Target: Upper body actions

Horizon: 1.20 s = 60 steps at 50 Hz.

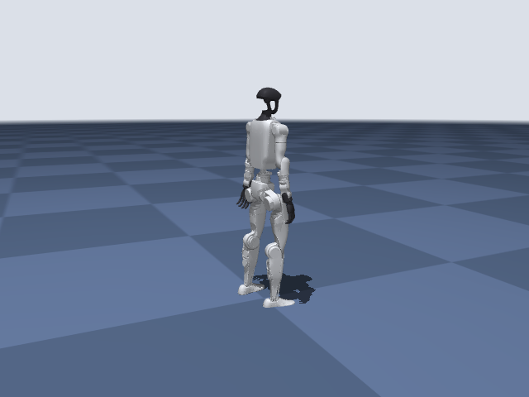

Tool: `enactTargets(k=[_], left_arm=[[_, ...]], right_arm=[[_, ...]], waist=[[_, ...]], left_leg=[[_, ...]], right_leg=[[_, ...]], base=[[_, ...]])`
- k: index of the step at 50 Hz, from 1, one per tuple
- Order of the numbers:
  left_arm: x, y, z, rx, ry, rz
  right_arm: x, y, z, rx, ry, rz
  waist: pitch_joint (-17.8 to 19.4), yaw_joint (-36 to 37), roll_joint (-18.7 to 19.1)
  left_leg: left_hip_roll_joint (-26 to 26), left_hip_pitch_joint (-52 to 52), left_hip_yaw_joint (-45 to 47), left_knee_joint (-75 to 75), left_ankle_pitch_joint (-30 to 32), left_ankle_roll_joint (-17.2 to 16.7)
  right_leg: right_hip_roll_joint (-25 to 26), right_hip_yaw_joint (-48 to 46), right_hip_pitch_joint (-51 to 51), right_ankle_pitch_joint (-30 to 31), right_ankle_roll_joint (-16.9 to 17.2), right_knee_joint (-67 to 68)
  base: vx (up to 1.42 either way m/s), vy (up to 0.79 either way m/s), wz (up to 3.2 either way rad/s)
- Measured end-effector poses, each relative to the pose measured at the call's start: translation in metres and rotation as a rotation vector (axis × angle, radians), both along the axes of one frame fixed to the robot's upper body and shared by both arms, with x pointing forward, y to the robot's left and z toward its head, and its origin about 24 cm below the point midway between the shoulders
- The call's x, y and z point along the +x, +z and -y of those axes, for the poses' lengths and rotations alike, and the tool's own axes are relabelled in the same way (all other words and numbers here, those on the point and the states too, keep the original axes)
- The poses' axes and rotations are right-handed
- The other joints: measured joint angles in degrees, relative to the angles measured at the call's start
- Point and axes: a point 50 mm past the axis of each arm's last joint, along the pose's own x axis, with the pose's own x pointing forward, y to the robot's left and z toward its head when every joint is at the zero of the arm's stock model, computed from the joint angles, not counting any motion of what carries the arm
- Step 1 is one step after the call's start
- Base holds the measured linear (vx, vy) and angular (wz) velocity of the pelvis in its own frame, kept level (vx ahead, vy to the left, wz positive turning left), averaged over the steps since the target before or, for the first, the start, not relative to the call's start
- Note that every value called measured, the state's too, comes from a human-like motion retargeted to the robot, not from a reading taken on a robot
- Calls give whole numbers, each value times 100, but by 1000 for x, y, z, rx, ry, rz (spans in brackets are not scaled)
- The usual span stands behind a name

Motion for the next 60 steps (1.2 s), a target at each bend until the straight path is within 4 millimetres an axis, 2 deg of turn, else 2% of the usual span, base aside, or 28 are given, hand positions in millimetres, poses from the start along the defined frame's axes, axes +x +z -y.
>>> enactTargets(k=[10, 15, 27, 40, 51, 60], left_arm=[[6, -1, 4, -14, -15, 17], [4, -1, 5, -15, -12, 13], [-4, 0, 0, 4, 17, -5], [-2, 1, -9, 14, 40, 30], [8, 2, -12, 12, 56, 71], [21, 5, -17, 15, 70, 140]], right_arm=[[-43, -2, -7, 136, -111, -375], [-48, -2, -10, 194, -113, -404], [-39, -3, -8, 192, -64, -352], [-24, -1, 1, 159, -25, -291], [-18, 1, 11, 130, 4, -273], [2, 4, 17, 107, 9, -178]], waist=[[-4, 28, 5], [9, 63, 6], [73, 130, 5], [239, 179, 9], [449, 337, 25], [730, 386, 70]], left_leg=[[-13, -20, -3, 1, 11, -8], [-18, -22, -12, 0, 16, -12], [-24, -41, -30, 2, 32, -22], [4, -130, -72, -17, 83, -47], [15, -219, -131, -1, 118, -68], [10, -398, -192, 8, 168, -81]], right_leg=[[12, -7, -8, -5, -34, -11], [27, -24, -2, -29, -66, -9], [42, -40, -8, -50, -109, -13], [24, -140, -52, -60, -92, 18], [16, -208, -84, -63, -100, 25], [6, -300, -202, -39, -101, 19]], base=[[0, 0, 0], [0, 0, 0], [0, 0, 0], [0, 0, 1], [0, 0, 1], [-3, -1, 7]])
